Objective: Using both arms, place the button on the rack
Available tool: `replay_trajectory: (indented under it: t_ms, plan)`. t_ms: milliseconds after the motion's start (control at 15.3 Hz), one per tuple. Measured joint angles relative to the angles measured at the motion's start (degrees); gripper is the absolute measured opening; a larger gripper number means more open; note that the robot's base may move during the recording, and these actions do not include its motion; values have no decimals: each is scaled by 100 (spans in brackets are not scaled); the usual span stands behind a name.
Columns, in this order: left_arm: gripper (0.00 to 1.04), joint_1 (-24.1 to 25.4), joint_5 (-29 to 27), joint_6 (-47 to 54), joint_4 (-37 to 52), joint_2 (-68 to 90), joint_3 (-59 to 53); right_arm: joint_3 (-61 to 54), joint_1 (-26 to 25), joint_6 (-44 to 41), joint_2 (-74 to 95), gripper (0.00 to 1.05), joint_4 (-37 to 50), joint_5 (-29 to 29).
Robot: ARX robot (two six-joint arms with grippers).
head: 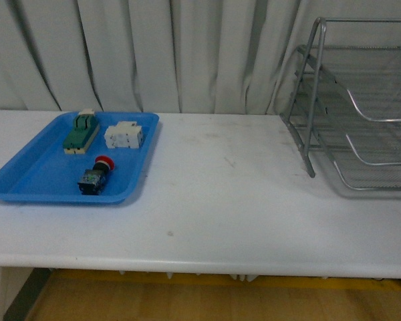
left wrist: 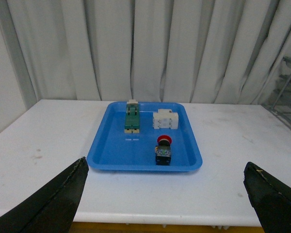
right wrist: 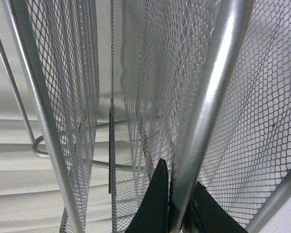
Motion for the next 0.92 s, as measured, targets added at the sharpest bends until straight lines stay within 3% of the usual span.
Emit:
replay_trajectory:
  t_ms: [785,850,916]
  plan:
    - [98,0,0,0,0,0,0,-2159,-848,-398,-933,4,131,-1058]
    - [98,0,0,0,0,0,0,-2162,-857,-551,-957,10,127,-1075]
    - [98,0,0,0,0,0,0,-2177,-892,-743,-964,23,81,-984]
